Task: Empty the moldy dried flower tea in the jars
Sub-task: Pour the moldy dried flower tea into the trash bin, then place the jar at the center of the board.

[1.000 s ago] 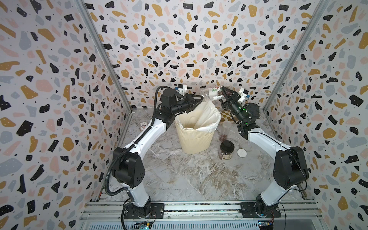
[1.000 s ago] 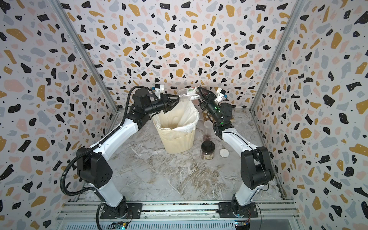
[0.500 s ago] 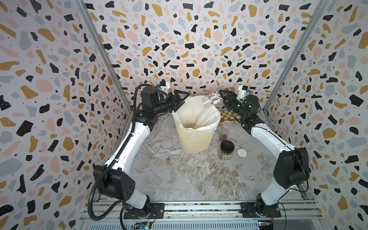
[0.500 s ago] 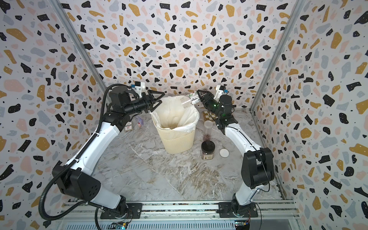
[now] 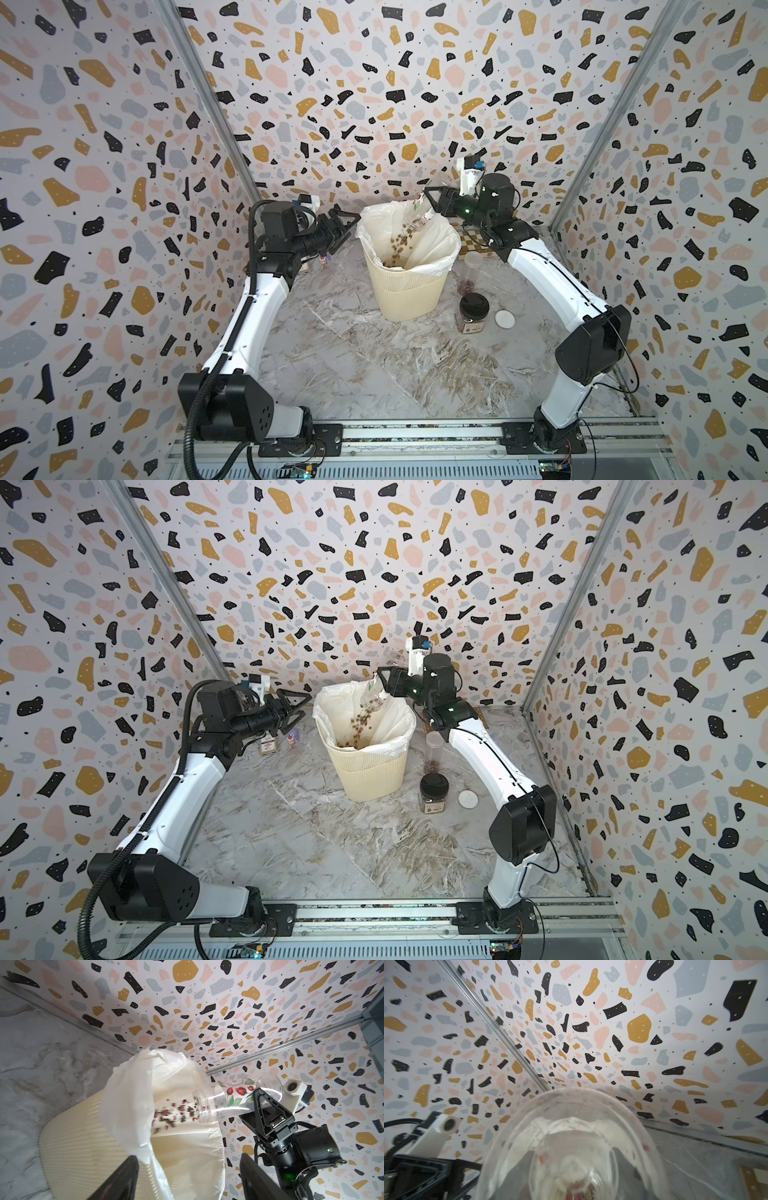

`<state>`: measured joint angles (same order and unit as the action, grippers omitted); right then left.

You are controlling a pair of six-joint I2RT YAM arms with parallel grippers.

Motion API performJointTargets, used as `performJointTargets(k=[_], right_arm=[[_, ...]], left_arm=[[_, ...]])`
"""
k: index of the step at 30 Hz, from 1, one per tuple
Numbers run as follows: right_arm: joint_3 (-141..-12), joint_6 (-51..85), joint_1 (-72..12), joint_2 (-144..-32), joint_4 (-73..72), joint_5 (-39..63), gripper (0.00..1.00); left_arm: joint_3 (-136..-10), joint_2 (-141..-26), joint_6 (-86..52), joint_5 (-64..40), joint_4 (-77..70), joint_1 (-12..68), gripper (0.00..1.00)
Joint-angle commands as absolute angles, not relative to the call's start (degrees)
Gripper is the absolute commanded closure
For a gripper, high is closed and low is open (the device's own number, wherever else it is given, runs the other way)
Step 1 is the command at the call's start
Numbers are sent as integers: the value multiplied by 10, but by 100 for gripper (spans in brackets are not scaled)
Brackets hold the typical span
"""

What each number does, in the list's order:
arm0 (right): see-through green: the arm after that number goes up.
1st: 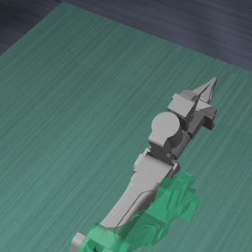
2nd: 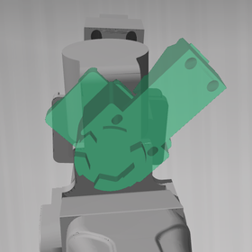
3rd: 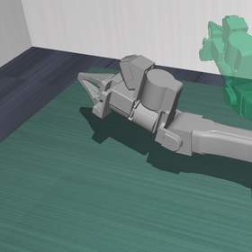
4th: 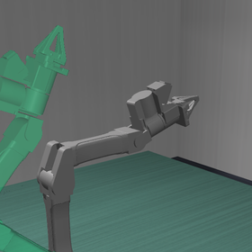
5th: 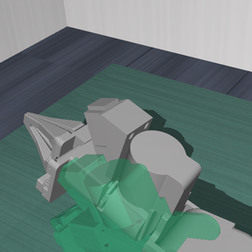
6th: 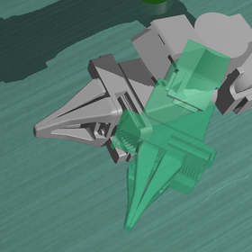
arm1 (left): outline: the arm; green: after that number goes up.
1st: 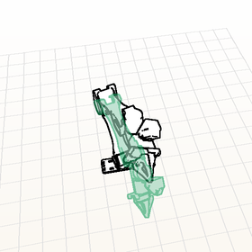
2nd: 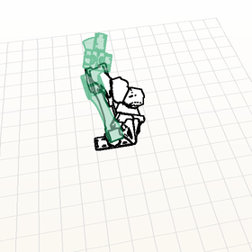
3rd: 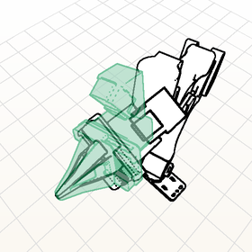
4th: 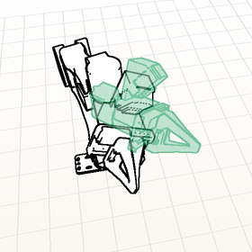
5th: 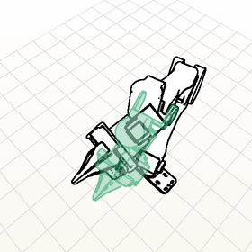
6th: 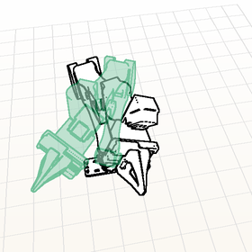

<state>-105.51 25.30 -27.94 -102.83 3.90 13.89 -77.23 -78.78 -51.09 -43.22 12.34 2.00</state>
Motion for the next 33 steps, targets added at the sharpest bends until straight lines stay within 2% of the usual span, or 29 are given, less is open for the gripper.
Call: performJointTargets(k=[1,6,11,15,18,21,24,25,27,30,33], right_arm=[[-1101,100,-312,-1020,105,59,45],[-1132,8,-342,-1031,139,-5,44],[-1135,101,-303,-1031,120,172,47],[-1164,19,-347,-1038,159,60,46],[-1160,64,-324,-1038,148,145,47],[-1173,-4,-354,-1044,167,55,47],[-1185,9,-347,-1048,177,81,47],[-1181,5,-351,-1045,173,58,48],[-1178,-33,-366,-1042,171,15,48],[-1176,-77,-379,-1038,166,3,48],[-1164,-179,-407,-1033,157,-27,47]], left_arm=[[-766,-757,-470,-446,142,16,25],[-765,-744,-439,-437,181,10,25],[-756,-738,-429,-436,189,7,25],[-747,-731,-431,-435,183,6,25],[-742,-729,-434,-433,175,5,25],[-741,-729,-439,-433,170,5,25],[-741,-729,-437,-438,165,5,25],[-741,-730,-436,-443,163,5,25],[-747,-732,-432,-451,164,5,26],[-755,-732,-424,-453,177,5,26],[-755,-731,-423,-452,179,5,27]])
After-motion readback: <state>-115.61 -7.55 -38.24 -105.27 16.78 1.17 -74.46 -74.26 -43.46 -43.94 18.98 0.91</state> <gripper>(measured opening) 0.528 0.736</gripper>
